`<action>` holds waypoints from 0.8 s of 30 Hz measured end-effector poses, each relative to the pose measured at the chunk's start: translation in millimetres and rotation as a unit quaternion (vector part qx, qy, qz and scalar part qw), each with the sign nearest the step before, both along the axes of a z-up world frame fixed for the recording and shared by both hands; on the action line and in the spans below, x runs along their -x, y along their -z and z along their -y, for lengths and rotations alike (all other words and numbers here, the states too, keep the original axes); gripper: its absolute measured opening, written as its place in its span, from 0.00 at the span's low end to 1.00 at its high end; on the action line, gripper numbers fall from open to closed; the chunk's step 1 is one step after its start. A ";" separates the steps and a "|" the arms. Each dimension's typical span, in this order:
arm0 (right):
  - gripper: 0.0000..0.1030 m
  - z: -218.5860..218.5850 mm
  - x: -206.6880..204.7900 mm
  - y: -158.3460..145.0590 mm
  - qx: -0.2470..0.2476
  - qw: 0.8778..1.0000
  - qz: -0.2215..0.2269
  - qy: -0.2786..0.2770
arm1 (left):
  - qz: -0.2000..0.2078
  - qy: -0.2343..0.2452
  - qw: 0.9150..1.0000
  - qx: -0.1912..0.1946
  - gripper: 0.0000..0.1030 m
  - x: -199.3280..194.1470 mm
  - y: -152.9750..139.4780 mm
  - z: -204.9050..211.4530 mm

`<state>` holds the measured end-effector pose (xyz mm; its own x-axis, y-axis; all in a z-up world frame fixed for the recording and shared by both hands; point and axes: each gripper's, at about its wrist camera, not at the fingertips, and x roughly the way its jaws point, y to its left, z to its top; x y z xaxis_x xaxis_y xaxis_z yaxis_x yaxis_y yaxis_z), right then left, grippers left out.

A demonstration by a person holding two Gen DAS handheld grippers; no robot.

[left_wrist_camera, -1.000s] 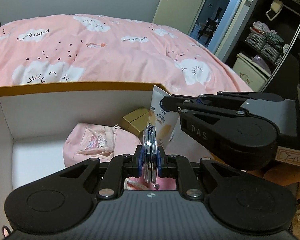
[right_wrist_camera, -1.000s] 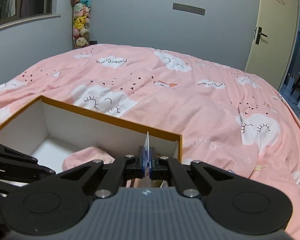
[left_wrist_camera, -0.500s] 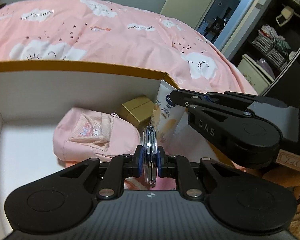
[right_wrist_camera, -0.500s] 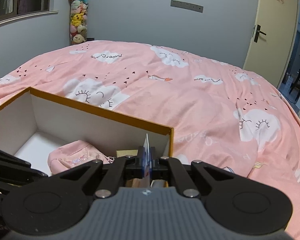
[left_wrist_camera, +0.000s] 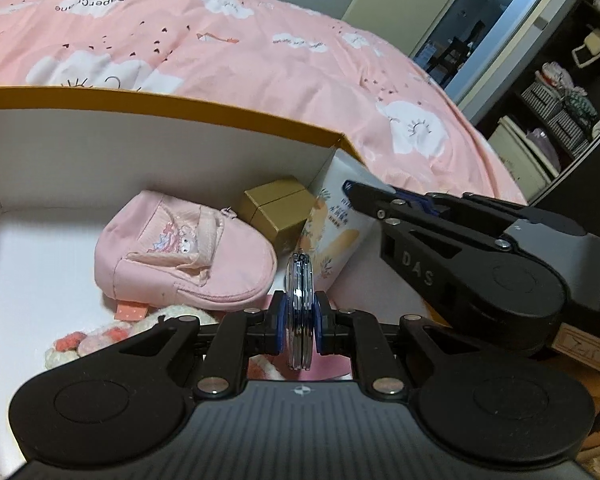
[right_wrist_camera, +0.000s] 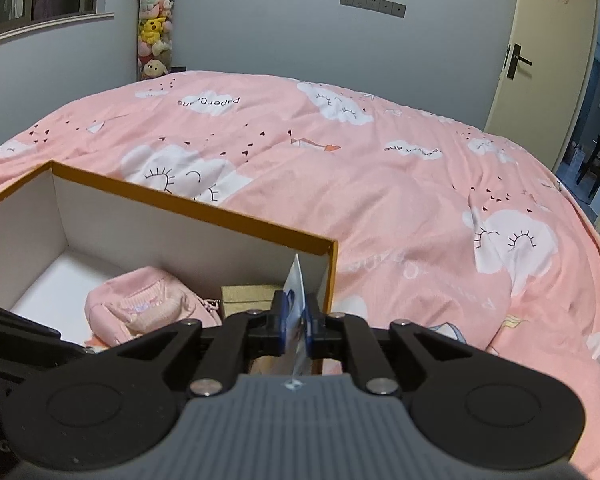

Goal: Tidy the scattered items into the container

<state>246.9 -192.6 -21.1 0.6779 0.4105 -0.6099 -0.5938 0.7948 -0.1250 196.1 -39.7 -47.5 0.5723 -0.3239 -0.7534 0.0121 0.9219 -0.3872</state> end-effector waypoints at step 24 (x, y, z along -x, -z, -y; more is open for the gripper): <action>0.46 11.4 25.6 -11.3 -0.023 0.999 0.020 0.008 | -0.021 0.000 0.991 -0.131 0.30 9.1 -5.8 18.7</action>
<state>221.3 -204.0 -9.8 0.7083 0.4263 -0.5627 -0.5761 0.8097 -0.1119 187.0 -58.4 -41.8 0.5380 -0.1134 -0.8353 0.0005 0.9910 -0.1342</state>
